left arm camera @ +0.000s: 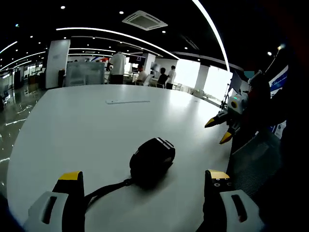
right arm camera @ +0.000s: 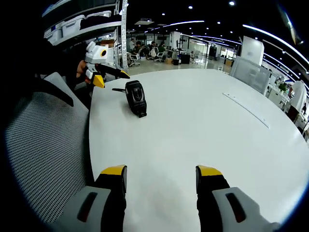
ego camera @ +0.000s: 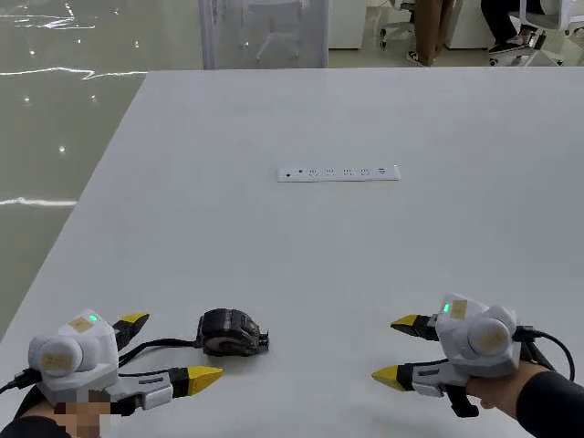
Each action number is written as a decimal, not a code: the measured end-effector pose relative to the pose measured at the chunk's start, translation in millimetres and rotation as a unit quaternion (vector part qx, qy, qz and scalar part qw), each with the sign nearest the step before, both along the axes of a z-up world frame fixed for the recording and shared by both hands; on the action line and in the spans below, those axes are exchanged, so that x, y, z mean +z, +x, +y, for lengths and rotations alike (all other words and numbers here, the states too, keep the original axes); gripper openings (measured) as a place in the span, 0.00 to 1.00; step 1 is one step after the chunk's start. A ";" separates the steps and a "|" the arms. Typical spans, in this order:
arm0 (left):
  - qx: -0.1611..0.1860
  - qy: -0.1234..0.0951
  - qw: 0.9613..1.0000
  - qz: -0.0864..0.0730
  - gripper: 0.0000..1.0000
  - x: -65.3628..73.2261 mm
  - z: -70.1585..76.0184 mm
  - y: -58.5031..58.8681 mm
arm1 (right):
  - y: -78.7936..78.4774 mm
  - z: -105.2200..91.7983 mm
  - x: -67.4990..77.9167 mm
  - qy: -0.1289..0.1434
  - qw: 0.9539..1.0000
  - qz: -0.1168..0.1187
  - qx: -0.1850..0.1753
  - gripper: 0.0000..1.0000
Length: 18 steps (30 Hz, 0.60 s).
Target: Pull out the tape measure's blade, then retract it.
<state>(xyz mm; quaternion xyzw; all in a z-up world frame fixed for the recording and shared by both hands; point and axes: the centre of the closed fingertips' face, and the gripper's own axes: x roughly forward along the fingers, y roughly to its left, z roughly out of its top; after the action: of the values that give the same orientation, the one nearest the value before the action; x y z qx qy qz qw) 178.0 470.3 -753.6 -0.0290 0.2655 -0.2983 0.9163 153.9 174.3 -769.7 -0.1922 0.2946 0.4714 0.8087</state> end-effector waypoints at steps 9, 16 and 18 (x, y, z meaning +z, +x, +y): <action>-0.003 0.018 1.000 0.009 1.00 -1.8 10.5 -12.4 | -4.0 -48.2 14.0 -0.001 0.999 -0.008 -0.047 0.70; -0.018 0.047 0.999 0.016 1.00 -5.0 12.5 -19.4 | -6.2 -94.2 14.8 0.003 0.994 -0.005 -0.106 0.80; -0.019 0.038 0.999 0.005 1.00 -0.1 11.4 -19.8 | -8.6 -102.9 15.0 0.002 0.993 -0.004 -0.115 0.84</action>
<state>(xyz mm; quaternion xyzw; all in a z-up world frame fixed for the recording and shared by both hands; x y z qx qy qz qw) 158.3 481.7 -753.7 0.0091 0.2816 -0.3057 0.9095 145.3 71.4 -754.7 -0.1576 0.3109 0.3754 0.8588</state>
